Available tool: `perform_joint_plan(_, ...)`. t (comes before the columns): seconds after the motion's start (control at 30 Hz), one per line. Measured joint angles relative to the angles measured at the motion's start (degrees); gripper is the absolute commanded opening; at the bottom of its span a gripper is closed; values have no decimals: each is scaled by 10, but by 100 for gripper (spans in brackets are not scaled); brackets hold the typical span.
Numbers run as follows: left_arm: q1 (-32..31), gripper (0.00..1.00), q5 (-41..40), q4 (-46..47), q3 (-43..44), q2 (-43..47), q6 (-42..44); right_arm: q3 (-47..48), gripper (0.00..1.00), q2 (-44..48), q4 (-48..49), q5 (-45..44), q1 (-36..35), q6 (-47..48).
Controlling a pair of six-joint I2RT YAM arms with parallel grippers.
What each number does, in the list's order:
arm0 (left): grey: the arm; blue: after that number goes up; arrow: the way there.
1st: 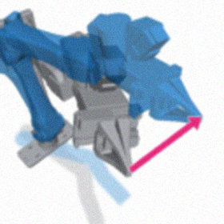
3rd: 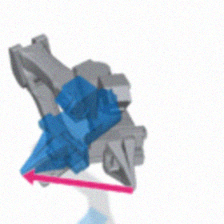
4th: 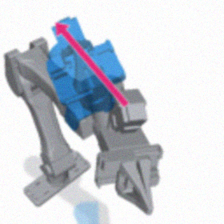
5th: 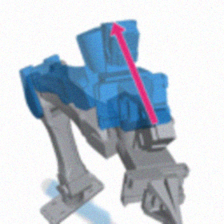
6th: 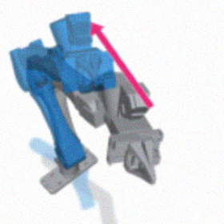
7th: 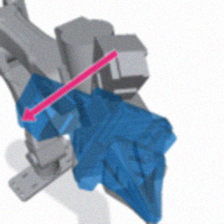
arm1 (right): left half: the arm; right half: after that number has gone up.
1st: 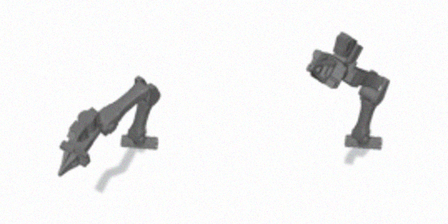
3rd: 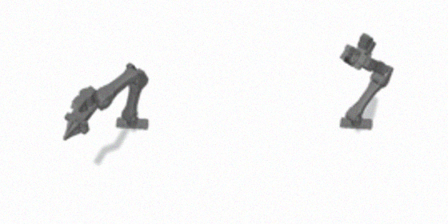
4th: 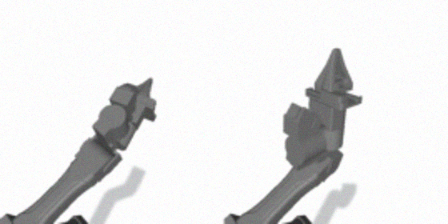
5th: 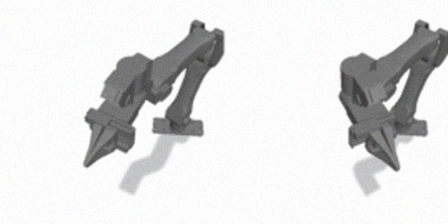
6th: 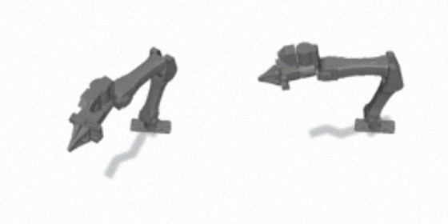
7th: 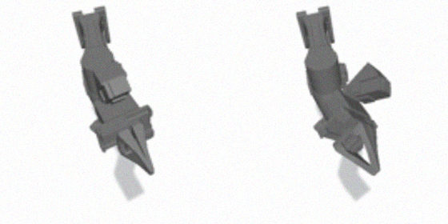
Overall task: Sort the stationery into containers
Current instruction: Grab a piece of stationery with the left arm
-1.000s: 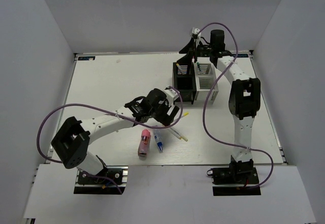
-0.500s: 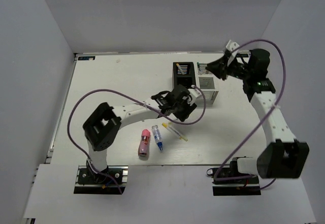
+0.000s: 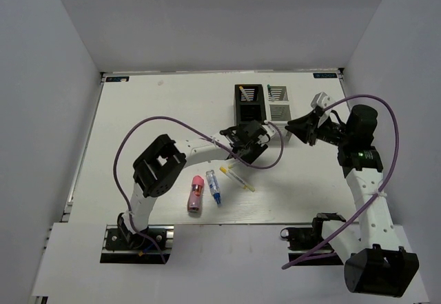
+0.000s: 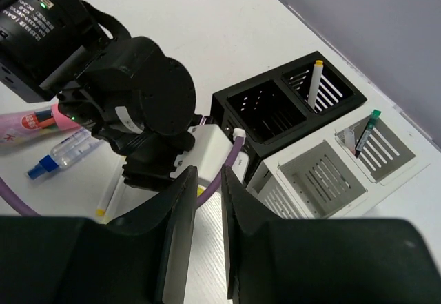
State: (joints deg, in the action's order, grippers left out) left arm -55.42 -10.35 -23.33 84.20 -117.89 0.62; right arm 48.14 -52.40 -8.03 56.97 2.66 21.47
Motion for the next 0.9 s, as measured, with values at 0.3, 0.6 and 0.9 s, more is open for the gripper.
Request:
perform_joint_plan(0.3,0,61,31,-49,71,-52,12,-2,27,-2,-15,27,19,-1)
perform_joint_plan(0.6,0,29,63,-84,87,-61,17,-11,27,1,-19,53,36,-1)
perform_joint_plan(0.9,0,7,98,-107,95,-61,19,-15,31,19,-25,85,52,-1)
